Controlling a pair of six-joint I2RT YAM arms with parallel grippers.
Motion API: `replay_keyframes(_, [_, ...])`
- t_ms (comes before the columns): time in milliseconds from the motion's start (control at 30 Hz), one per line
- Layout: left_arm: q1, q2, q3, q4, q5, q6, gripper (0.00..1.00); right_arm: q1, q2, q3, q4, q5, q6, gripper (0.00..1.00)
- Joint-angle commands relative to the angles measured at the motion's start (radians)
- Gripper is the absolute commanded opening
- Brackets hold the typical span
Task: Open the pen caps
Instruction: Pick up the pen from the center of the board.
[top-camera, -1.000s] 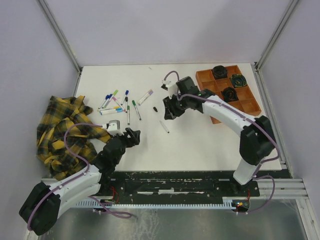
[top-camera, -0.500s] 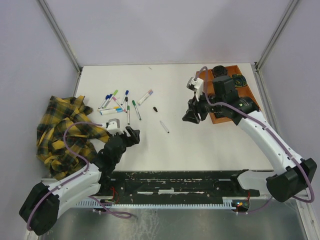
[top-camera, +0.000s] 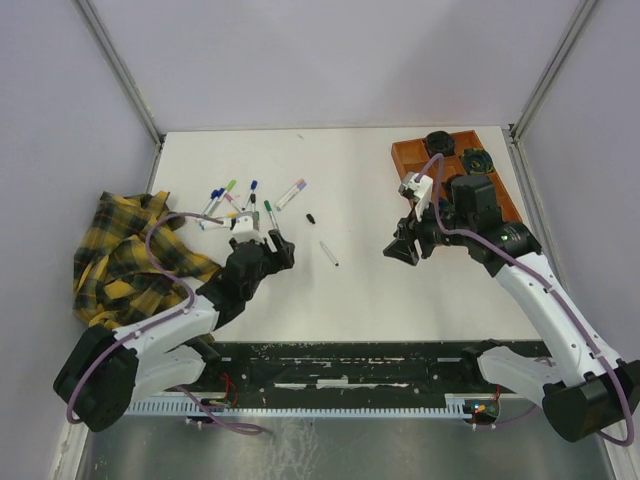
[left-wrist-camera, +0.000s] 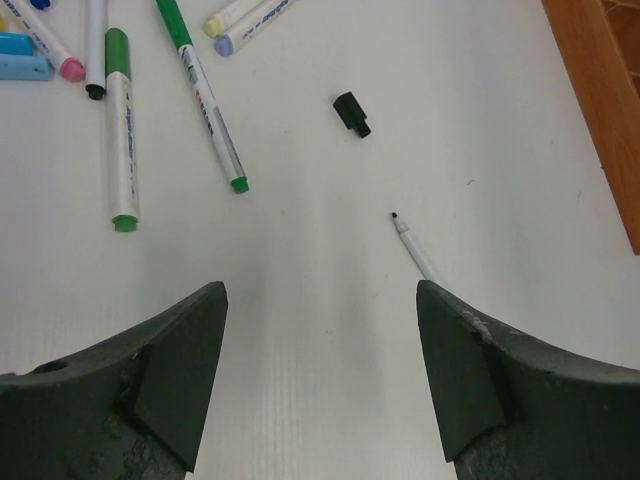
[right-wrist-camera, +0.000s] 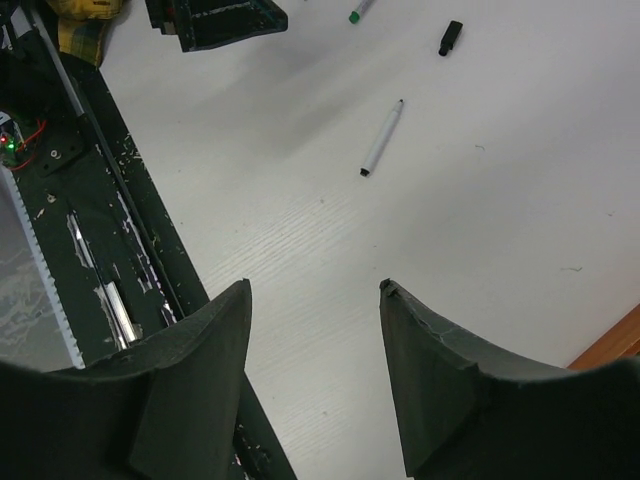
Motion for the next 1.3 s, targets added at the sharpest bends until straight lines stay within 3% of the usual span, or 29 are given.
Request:
replay_keyframes(0, [0.004, 0.112, 0.119, -0.022, -0.040, 0.049, 0.82, -0.021, -0.022, -0.005, 0.059, -0.040, -0.013, 0.62])
replay_keyframes(200, [0.026, 0.337, 0.333, -0.159, -0.157, 0.063, 0.80, -0.042, -0.037, -0.010, 0.064, -0.043, -0.008, 0.62])
replay_keyframes(367, [0.053, 0.551, 0.554, -0.352, -0.259, 0.047, 0.71, -0.048, -0.033, -0.017, 0.069, -0.044, -0.004, 0.62])
replay_keyframes(500, [0.084, 0.672, 0.670, -0.404, -0.262, 0.070, 0.67, -0.048, -0.026, -0.018, 0.069, -0.047, -0.004, 0.62])
replay_keyframes(567, [0.109, 0.722, 0.707, -0.411, -0.242, 0.079, 0.61, -0.048, -0.023, -0.019, 0.070, -0.049, -0.002, 0.62])
replay_keyframes(833, [0.168, 0.843, 0.808, -0.433, -0.151, 0.099, 0.56, -0.048, -0.020, -0.020, 0.070, -0.058, -0.001, 0.62])
replay_keyframes(1267, [0.205, 0.914, 0.837, -0.438, -0.105, 0.103, 0.39, -0.048, -0.017, -0.025, 0.073, -0.059, -0.002, 0.62])
